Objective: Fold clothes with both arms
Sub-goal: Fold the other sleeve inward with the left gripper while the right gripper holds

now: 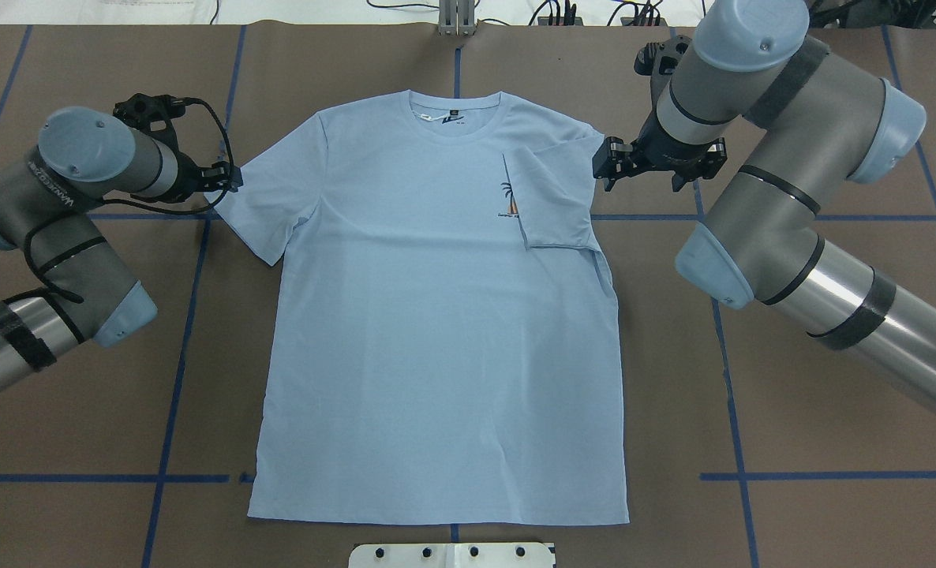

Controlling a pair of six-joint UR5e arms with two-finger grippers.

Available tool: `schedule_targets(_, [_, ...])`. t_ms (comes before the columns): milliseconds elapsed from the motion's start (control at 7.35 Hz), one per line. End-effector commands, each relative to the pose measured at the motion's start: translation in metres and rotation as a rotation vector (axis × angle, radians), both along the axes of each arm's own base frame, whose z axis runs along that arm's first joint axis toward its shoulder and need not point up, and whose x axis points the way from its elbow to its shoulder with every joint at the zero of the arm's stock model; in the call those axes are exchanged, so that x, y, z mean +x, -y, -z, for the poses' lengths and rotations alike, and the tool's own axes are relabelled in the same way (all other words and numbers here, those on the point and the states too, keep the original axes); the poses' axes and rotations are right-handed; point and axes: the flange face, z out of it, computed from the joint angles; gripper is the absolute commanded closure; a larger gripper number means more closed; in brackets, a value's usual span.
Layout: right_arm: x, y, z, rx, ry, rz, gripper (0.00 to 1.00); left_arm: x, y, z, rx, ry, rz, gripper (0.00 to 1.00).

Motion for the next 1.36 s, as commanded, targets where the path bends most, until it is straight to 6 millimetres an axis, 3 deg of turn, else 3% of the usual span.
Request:
schedule_targets(0, [-0.001, 0.000, 0.000, 0.004, 0.009, -0.002, 0.00, 0.006, -0.003, 0.000, 0.001, 0.000, -0.010, 0.27])
schedule_targets(136, [-0.002, 0.000, -0.001, 0.003, 0.005, -0.003, 0.00, 0.007, -0.004, 0.002, 0.001, -0.001, -0.010, 0.35])
schedule_targets(680, [-0.003, 0.000, 0.000, 0.002, 0.005, -0.004, 0.00, 0.008, -0.001, 0.009, 0.010, -0.006, -0.011, 0.91])
schedule_targets(816, [-0.003, 0.000, -0.001, 0.001, 0.004, -0.004, 0.00, 0.009, 0.000, 0.013, 0.011, -0.009, -0.012, 1.00])
schedule_targets(1088, [-0.001, 0.001, -0.004, 0.001, 0.002, -0.006, 0.00, 0.016, 0.006, 0.045, 0.023, -0.033, -0.009, 1.00])
schedule_targets(1224, [-0.001, 0.001, -0.004, 0.001, 0.002, -0.006, 0.00, 0.029, 0.017, 0.083, 0.009, -0.023, -0.008, 1.00])
